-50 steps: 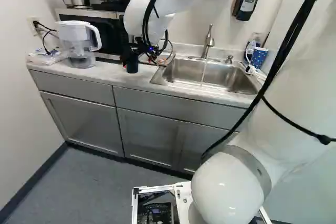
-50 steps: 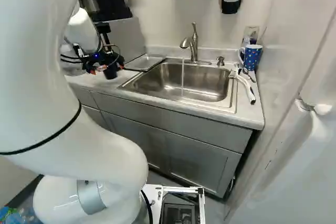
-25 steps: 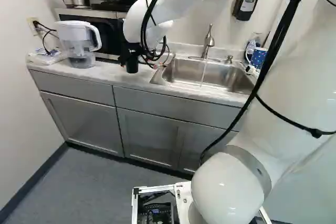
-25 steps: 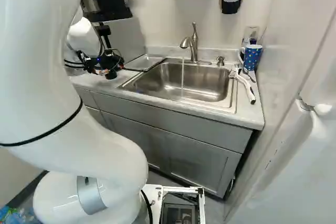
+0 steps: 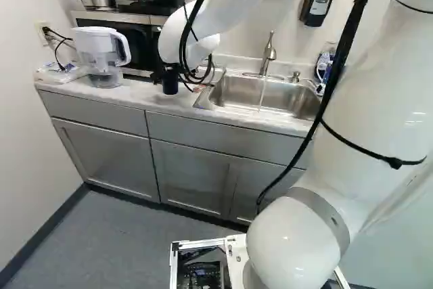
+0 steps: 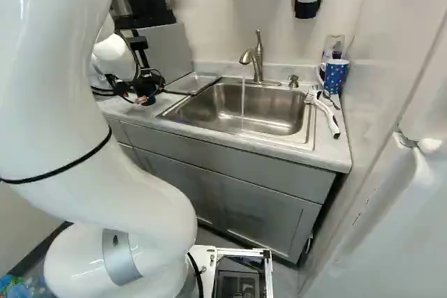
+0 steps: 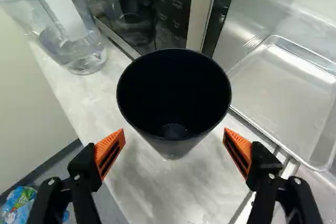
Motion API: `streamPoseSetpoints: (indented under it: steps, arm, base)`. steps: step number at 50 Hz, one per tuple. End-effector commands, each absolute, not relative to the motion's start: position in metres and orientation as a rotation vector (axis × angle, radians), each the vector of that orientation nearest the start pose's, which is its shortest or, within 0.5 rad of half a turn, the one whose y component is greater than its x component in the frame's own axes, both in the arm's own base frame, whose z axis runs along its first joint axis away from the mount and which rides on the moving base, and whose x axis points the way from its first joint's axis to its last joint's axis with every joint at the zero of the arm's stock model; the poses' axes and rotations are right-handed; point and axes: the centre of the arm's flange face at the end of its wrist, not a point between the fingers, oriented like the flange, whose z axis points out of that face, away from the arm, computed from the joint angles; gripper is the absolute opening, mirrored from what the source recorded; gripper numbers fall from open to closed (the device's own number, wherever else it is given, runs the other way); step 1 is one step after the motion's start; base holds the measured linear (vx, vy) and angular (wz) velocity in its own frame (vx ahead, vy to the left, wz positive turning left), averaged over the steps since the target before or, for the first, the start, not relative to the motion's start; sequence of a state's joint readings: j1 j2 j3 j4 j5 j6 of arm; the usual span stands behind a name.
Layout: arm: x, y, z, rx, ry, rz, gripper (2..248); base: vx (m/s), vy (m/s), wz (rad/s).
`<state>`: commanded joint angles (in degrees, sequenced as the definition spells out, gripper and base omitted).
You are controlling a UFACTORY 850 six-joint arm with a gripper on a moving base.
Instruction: Rinse the cup and place it in the tray
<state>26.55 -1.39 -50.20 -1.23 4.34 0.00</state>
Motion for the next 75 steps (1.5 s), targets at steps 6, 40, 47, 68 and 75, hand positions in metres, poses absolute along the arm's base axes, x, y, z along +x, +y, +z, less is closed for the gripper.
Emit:
streamPoseSetpoints:
  steps: [6, 40, 47, 68, 75]
  arm:
    - [0.448, 0.225, 0.53, -2.544, -0.633, -1.323, 247]
    - [0.442, 0.228, 0.546, -2.364, -0.604, -1.547, 247]
    - [0.439, 0.228, 0.542, -2.369, -0.608, -1.539, 247]
    - [0.433, 0.229, 0.52, -2.404, -0.626, -1.485, 247]
    - [0.432, 0.229, 0.519, -2.405, -0.627, -1.483, 247]
  base:
    - [0.0, 0.0, 0.0]
    - [0.0, 0.0, 0.0]
    - [0.0, 0.0, 0.0]
    - [0.0, 0.0, 0.0]
    - [0.0, 0.0, 0.0]
